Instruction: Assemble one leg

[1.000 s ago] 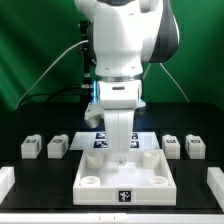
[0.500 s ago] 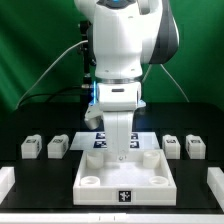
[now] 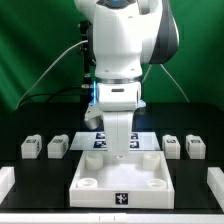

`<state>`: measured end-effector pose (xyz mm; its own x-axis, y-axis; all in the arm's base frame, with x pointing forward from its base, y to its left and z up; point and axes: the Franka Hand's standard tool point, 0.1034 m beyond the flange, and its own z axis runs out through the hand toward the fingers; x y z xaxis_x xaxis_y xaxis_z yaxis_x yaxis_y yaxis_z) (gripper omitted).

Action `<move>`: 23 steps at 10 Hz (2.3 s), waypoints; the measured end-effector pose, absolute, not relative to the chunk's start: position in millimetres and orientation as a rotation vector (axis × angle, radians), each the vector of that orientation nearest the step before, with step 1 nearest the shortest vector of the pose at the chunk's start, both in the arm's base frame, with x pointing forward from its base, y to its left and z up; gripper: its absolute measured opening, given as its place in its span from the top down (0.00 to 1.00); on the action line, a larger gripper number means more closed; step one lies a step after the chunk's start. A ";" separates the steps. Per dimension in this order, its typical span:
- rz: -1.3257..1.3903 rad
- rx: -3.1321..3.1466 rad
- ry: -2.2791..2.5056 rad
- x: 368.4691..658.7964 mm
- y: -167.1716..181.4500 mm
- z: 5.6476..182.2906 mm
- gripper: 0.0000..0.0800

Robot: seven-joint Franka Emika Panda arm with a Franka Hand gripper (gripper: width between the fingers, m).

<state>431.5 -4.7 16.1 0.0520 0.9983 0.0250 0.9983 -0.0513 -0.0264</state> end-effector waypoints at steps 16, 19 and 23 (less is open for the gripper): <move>-0.116 -2.235 -2.187 495.6 64.1 16.9 0.93; -0.119 -2.239 -2.185 495.5 63.2 16.6 0.68; -0.119 -2.242 -2.182 495.7 62.0 16.6 0.28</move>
Offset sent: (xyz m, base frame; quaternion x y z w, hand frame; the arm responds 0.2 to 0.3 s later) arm 0.0000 0.0000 0.0000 0.0000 0.0000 0.0000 1.0000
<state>495.7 62.0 16.6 0.0259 0.9977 0.0622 0.9986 -0.0288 0.0452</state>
